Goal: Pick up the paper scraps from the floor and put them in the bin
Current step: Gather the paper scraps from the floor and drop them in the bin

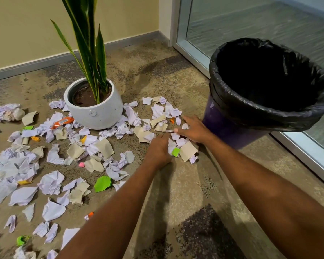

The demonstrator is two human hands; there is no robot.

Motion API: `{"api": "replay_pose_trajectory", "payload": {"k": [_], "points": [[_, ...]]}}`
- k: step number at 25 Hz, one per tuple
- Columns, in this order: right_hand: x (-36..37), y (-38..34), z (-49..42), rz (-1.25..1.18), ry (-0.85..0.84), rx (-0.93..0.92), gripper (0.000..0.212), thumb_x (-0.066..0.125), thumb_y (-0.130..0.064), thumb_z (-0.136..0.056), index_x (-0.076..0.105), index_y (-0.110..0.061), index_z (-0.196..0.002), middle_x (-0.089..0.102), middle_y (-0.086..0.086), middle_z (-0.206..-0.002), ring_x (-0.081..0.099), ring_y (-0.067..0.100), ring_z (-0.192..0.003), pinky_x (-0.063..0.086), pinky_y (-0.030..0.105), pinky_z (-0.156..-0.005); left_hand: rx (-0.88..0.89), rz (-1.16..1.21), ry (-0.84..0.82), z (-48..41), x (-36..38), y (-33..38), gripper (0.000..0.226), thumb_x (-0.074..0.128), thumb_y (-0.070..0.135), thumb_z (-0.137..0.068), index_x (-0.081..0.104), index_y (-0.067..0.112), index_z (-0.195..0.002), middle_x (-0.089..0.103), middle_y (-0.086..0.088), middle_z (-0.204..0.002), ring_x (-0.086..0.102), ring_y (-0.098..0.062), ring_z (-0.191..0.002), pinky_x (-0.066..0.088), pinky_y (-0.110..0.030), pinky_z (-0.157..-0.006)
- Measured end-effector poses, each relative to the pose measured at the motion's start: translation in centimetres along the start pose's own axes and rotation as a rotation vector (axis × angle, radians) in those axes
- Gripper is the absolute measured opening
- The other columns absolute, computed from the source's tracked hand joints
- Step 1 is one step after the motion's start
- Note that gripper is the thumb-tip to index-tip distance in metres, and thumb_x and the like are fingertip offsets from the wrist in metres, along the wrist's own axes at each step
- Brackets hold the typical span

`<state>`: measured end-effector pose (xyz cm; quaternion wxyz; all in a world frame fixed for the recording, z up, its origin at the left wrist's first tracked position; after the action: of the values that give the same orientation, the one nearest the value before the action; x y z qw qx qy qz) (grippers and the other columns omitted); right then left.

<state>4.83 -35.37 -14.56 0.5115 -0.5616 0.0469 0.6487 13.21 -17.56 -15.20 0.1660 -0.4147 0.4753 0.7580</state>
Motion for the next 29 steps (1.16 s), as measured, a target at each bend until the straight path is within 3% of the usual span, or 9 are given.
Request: {"api": "replay_pose_trajectory", "payload": {"k": [4,7,13,15,18,20,22,25,29], "points": [[1.7,0.7,0.3,0.055,0.114,-0.061,0.059,0.075,-0.051,-0.096,0.065,-0.015,-0.141,0.049,0.015,-0.146,0.045,0.037,-0.142,0.040,0.045,-0.118,0.022,-0.007,0.024,0.0,0.2,-0.2,0.080,0.081,0.004,-0.075,0.052,0.010,-0.150,0.061,-0.016,-0.139,0.056,-0.036,-0.128,0.051,-0.043,-0.104],[3.0,1.0,2.2,0.059,0.141,-0.147,0.039,0.070,-0.041,-0.100,0.072,-0.022,-0.133,0.054,0.010,-0.136,0.048,0.034,-0.135,0.042,0.042,-0.113,0.010,-0.043,0.023,0.1,0.4,0.0,0.075,0.077,0.004,-0.081,0.053,0.013,-0.151,0.059,-0.014,-0.139,0.055,-0.033,-0.131,0.051,-0.045,-0.106],[5.1,1.4,7.1,-0.043,0.089,-0.220,0.035,0.057,-0.042,-0.108,0.072,-0.025,-0.135,0.056,0.003,-0.134,0.047,0.023,-0.134,0.043,0.046,-0.114,0.084,-0.070,0.036,1.1,1.1,0.4,0.019,0.070,0.013,-0.093,0.067,0.014,-0.112,0.064,-0.011,-0.110,0.060,-0.032,-0.109,0.047,-0.038,-0.083],[4.5,1.8,8.4,-0.120,0.026,-0.212,0.045,0.062,-0.056,-0.102,0.068,-0.031,-0.139,0.057,-0.003,-0.132,0.052,0.019,-0.131,0.045,0.043,-0.112,0.091,-0.032,0.017,1.7,0.9,0.3,0.025,0.073,0.013,-0.090,0.069,0.015,-0.115,0.065,-0.011,-0.110,0.061,-0.032,-0.109,0.046,-0.036,-0.080],[1.9,2.3,9.3,-0.131,-0.069,-0.156,0.097,0.075,-0.087,-0.070,0.052,-0.041,-0.152,0.053,-0.007,-0.148,0.054,0.015,-0.137,0.048,0.039,-0.113,0.048,-0.078,-0.072,1.9,0.3,0.1,0.062,0.083,0.019,-0.085,0.060,0.016,-0.142,0.062,-0.013,-0.135,0.055,-0.033,-0.128,0.054,-0.045,-0.102],[0.6,3.1,9.4,0.015,-0.168,-0.101,0.138,0.088,-0.086,-0.049,0.031,-0.040,-0.165,0.036,0.000,-0.167,0.041,0.022,-0.152,0.042,0.047,-0.122,-0.027,-0.187,-0.140,1.9,0.1,0.1,0.083,0.086,0.018,-0.082,0.045,0.017,-0.154,0.049,-0.012,-0.149,0.043,-0.033,-0.140,0.050,-0.047,-0.111],[0.5,3.6,9.8,0.152,-0.274,-0.040,0.166,0.098,-0.077,-0.033,0.011,-0.039,-0.170,0.019,-0.002,-0.171,0.025,0.028,-0.158,0.036,0.053,-0.125,-0.076,-0.241,-0.172,1.8,0.3,0.4,0.086,0.085,0.015,-0.081,0.041,0.017,-0.155,0.042,-0.013,-0.152,0.039,-0.032,-0.142,0.049,-0.046,-0.112],[2.5,3.7,10.3,0.210,-0.277,-0.023,0.168,0.105,-0.058,-0.032,0.005,-0.045,-0.166,0.017,-0.003,-0.159,0.025,0.032,-0.154,0.040,0.058,-0.120,-0.048,-0.268,-0.178,1.7,0.6,0.8,0.081,0.083,0.021,-0.082,0.043,0.014,-0.153,0.040,-0.018,-0.149,0.041,-0.037,-0.140,0.049,-0.049,-0.112],[4.6,2.6,10.2,0.153,-0.134,-0.046,0.153,0.107,-0.046,-0.041,0.017,-0.043,-0.164,0.023,0.003,-0.149,0.036,0.035,-0.144,0.046,0.053,-0.113,-0.009,-0.233,-0.148,1.9,1.3,0.9,0.079,0.080,0.019,-0.086,0.042,0.014,-0.155,0.038,-0.020,-0.147,0.043,-0.040,-0.137,0.048,-0.051,-0.111]]}}
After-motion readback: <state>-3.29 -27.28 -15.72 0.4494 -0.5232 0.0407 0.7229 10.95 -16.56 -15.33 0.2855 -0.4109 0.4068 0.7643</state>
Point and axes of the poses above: each hand's wrist, its own z-axis away from the middle knuckle, its own x-axis out of the palm, y = z × x, the point moved 1 cm from there along -z, towards the middle knuckle
